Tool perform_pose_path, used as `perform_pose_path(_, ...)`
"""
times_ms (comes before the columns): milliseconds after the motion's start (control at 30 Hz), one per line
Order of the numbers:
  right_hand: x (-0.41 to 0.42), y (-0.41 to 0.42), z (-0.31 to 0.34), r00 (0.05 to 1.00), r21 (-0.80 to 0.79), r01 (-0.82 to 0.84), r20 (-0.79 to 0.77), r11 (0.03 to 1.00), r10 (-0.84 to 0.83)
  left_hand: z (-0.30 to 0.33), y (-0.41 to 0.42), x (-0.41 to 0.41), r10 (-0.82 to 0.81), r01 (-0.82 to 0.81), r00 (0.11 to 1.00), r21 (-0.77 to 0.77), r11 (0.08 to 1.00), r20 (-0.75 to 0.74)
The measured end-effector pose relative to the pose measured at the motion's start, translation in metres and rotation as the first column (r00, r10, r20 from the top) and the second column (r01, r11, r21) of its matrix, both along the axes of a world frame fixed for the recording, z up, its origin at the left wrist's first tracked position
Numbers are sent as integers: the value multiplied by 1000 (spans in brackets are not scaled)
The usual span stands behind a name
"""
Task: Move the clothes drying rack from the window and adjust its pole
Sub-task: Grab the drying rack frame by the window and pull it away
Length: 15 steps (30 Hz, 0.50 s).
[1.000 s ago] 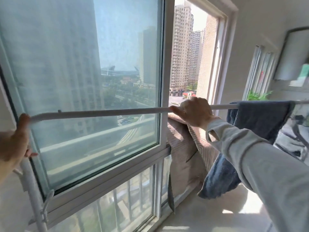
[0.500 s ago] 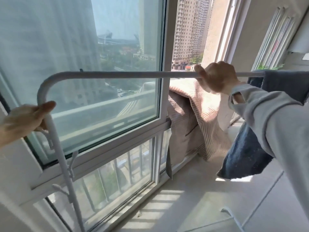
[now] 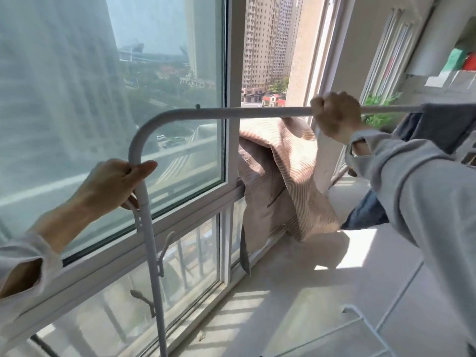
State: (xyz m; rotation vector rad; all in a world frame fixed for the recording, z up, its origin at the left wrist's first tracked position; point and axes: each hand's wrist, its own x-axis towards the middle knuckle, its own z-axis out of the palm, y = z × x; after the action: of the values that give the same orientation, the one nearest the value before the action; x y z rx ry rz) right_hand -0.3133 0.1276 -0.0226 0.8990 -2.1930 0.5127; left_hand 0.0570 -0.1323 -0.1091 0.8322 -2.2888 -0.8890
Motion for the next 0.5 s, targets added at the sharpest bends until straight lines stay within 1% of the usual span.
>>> perform_pose_path(133, 21, -14, 2, 997, -24, -33, -66, 999, 31, 0, 22, -27, -74, 75, 997, -63, 995, 13)
perform_pose_path(200, 26, -15, 1, 997, -19, -39, -66, 999, 38, 2, 35, -38, -97, 98, 995, -91, 991, 9)
perform_pose_path(367, 15, 13, 1, 999, -22, -28, -27, 999, 28, 1, 61, -61, -158, 159, 987, -136, 978, 19)
perform_pose_path(500, 1, 35, 4, 999, 4, -13, 44, 1000, 13, 2, 80, -76, -239, 239, 971, -87, 967, 14)
